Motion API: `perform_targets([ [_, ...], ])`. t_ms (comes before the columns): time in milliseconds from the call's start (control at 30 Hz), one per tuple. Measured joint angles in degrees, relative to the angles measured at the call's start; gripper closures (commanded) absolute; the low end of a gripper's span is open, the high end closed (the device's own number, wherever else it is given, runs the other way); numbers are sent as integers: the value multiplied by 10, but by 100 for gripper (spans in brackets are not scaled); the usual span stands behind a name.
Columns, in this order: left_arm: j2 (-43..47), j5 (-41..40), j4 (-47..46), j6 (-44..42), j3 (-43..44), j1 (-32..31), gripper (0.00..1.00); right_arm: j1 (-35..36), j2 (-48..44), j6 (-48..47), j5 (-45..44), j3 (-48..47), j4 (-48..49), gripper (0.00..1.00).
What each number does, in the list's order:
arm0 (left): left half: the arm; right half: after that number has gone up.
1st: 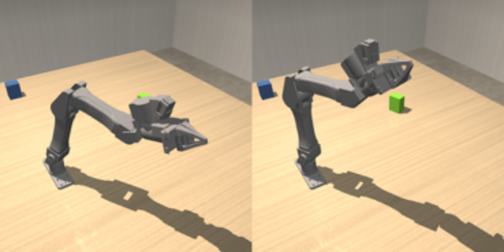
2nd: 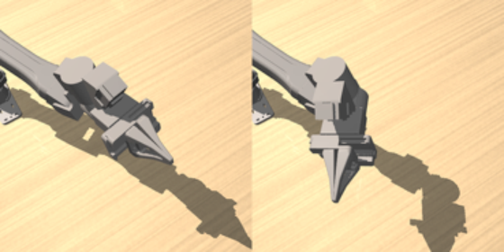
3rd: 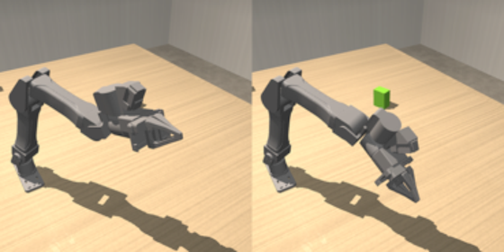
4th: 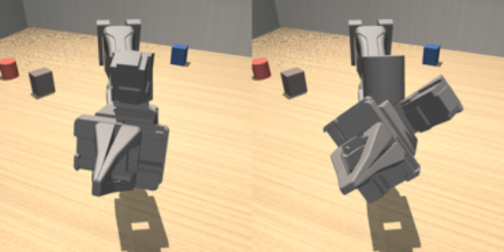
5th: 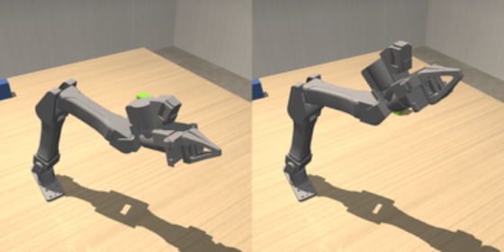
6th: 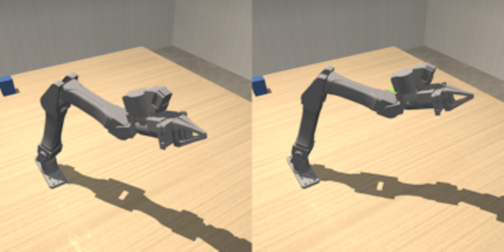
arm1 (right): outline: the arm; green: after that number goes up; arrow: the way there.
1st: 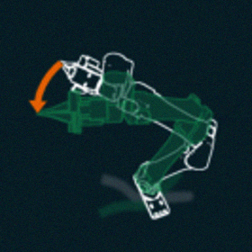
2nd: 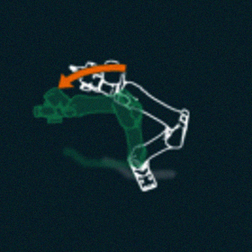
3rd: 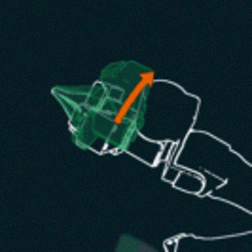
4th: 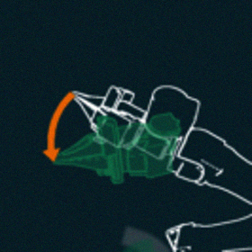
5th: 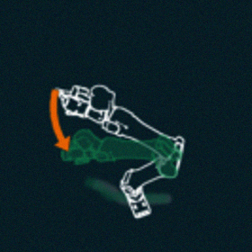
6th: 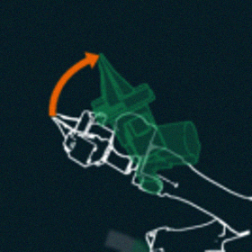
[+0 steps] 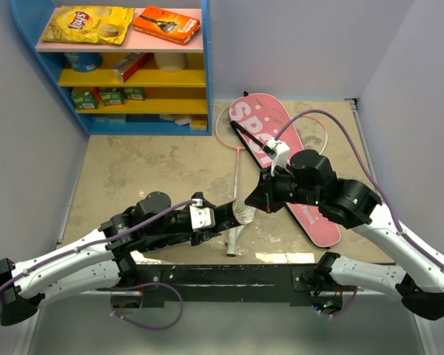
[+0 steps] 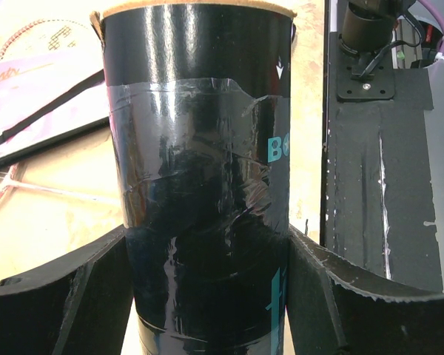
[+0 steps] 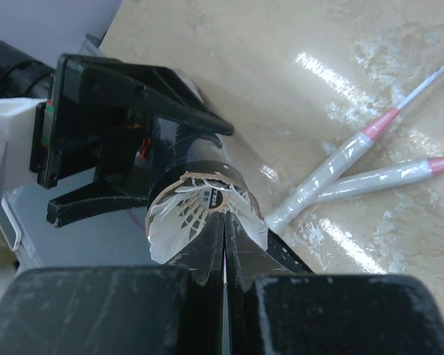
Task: Pack up the badminton gear
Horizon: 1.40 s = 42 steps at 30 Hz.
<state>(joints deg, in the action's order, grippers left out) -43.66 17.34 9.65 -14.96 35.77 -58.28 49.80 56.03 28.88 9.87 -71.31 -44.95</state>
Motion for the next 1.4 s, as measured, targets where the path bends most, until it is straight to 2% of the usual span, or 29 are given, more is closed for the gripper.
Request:
perform_targets([
  [400, 0, -11, -3, 4, 0, 0, 100, 0, 21, 6, 80, 69, 58, 100],
  [667, -2, -14, 9, 4, 0, 0, 100, 23, 49, 54, 127, 149, 195, 100],
  [933, 9, -50, 111, 4, 0, 6, 100, 56, 123, 78, 104, 172, 254, 100],
  [1200, 8, -55, 117, 3, 0, 6, 100, 65, 126, 76, 65, 158, 222, 78],
  [1233, 8, -55, 113, 3, 0, 6, 100, 66, 122, 77, 60, 154, 216, 72],
  [1333, 9, -52, 96, -2, 0, 5, 100, 69, 96, 79, 31, 143, 197, 61],
  [1400, 9, -49, 78, -3, 0, 4, 100, 70, 76, 79, 14, 134, 183, 58],
])
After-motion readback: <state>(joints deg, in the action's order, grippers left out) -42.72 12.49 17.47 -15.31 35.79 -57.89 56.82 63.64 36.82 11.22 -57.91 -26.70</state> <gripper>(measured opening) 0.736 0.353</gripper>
